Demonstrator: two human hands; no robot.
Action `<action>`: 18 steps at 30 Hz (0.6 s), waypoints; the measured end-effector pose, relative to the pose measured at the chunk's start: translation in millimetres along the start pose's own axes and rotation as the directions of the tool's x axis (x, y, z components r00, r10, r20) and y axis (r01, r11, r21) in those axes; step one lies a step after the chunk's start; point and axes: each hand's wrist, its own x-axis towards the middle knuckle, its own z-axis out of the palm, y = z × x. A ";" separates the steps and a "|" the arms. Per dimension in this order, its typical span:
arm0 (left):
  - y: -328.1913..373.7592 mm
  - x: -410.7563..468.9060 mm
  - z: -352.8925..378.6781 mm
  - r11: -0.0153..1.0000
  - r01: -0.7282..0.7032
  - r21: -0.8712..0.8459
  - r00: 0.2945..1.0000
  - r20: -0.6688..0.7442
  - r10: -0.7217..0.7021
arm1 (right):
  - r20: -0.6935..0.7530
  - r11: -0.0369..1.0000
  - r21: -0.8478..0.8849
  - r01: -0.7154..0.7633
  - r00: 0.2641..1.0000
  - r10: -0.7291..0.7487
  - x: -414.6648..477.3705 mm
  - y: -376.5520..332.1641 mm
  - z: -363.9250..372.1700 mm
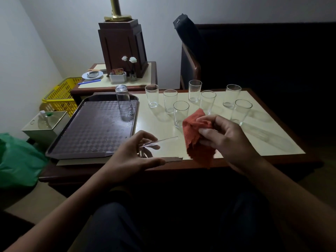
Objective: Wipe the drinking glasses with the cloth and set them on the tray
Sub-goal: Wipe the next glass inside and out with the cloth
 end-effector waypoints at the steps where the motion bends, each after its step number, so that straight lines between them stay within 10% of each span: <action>1: -1.5 -0.2 1.0 1.000 0.003 0.011 1.000 0.008 -0.003 | 0.019 0.998 -0.060 0.033 0.999 -0.032 -1.4 -2.3 -0.2; 8: -6.2 0.0 5.2 0.999 0.050 -0.002 0.999 0.015 -0.049 | 0.167 0.962 -0.140 0.234 0.963 -0.210 -12.0 -15.0 -1.4; 15: 4.7 -2.2 12.3 0.966 0.074 -0.250 0.993 0.112 -0.047 | 0.433 0.852 -0.449 0.270 0.899 -0.057 -14.6 -2.7 4.4; 18: 6.5 -2.5 13.6 0.952 0.088 -0.292 0.991 0.123 -0.054 | 0.342 0.928 -0.327 0.178 0.938 -0.059 -15.3 -5.6 6.7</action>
